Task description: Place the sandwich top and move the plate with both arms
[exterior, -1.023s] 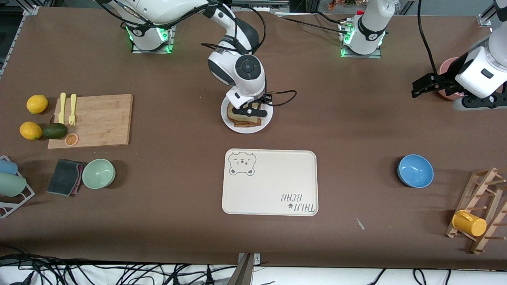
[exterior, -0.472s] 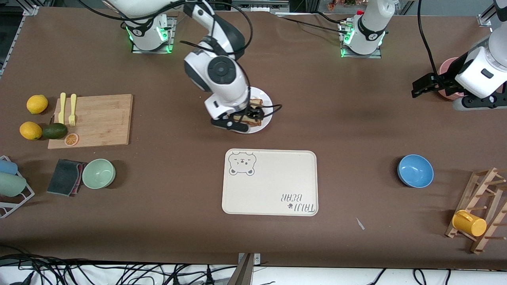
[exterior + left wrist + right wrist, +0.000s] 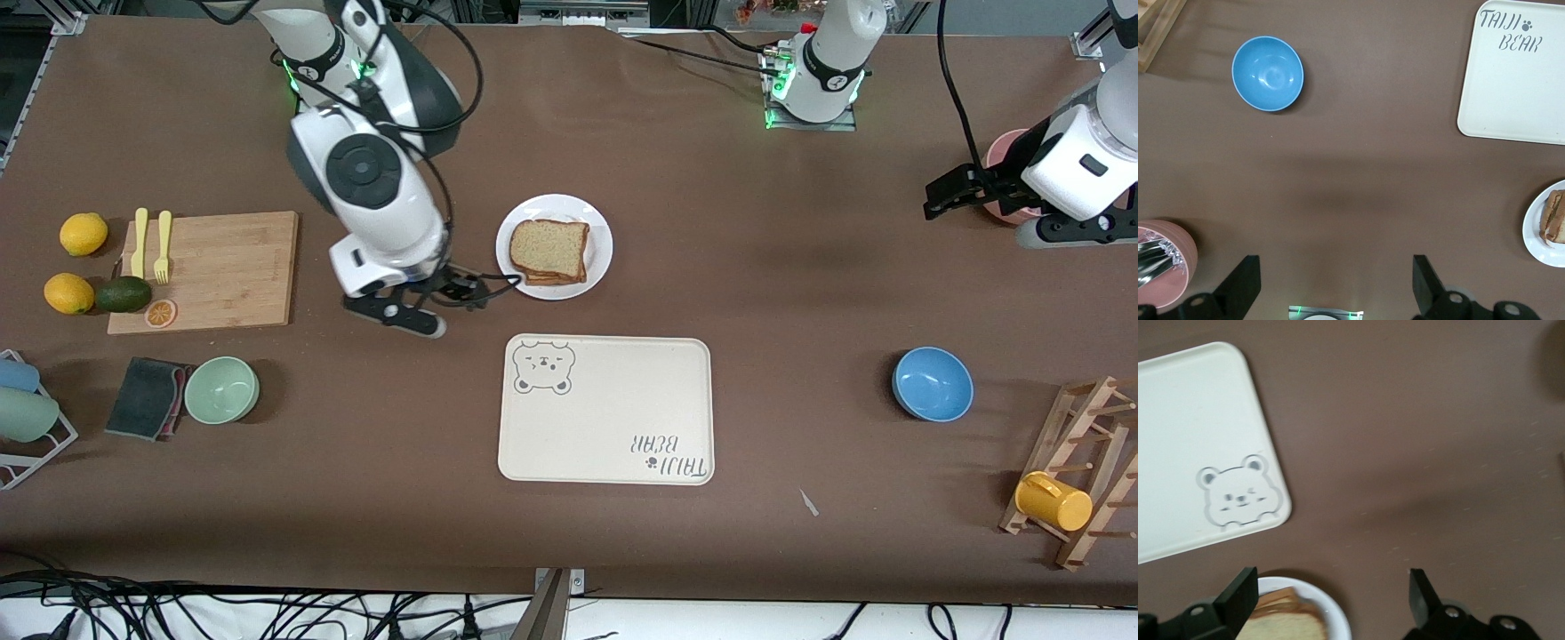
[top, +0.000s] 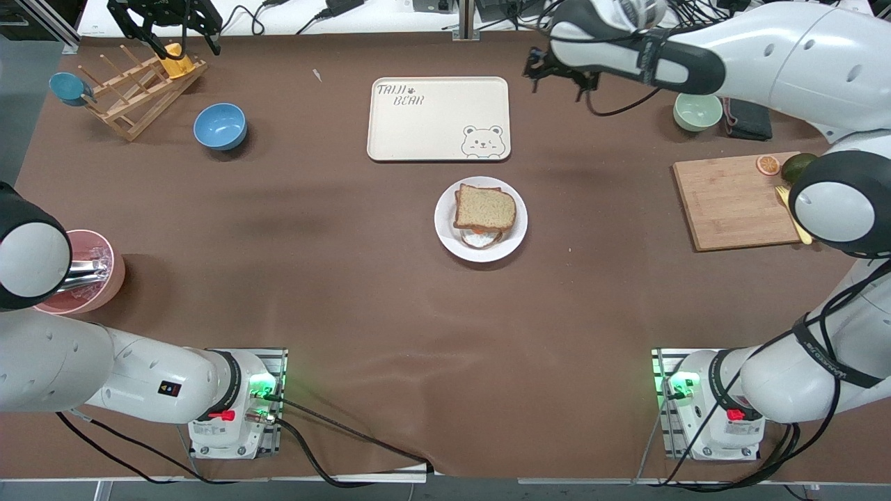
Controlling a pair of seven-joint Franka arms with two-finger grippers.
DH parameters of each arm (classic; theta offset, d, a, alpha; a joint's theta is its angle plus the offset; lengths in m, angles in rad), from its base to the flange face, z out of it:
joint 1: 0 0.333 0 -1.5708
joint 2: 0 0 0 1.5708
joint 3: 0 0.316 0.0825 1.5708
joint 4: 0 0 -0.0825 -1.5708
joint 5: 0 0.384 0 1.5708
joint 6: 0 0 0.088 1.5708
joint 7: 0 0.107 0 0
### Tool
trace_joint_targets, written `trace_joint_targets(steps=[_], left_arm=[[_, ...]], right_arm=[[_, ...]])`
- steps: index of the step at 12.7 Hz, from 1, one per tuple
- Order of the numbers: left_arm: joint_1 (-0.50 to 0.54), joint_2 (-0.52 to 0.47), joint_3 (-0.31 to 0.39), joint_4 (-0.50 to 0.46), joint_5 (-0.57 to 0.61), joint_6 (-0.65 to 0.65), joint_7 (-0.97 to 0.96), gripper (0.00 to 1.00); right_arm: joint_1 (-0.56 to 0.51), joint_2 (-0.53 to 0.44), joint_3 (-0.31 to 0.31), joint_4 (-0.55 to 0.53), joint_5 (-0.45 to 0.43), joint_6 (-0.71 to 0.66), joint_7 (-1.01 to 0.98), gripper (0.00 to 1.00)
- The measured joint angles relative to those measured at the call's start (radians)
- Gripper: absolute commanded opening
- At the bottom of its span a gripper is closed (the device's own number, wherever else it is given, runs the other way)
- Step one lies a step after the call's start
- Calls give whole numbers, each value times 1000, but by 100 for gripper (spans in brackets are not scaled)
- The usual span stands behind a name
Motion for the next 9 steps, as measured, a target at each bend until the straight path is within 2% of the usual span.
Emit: trace_joint_targets(steps=[3, 6, 9], left_arm=[[-1, 0, 0, 0, 0, 0, 0, 100], [-3, 0, -12, 0, 0, 0, 0, 100], [-4, 0, -19, 1, 0, 0, 0, 100]], right_arm=[[1, -39, -85, -1, 43, -73, -171, 100], [2, -95, -220, -1, 149, -125, -332, 100], [-1, -181, -321, -2, 163, -204, -494, 100]])
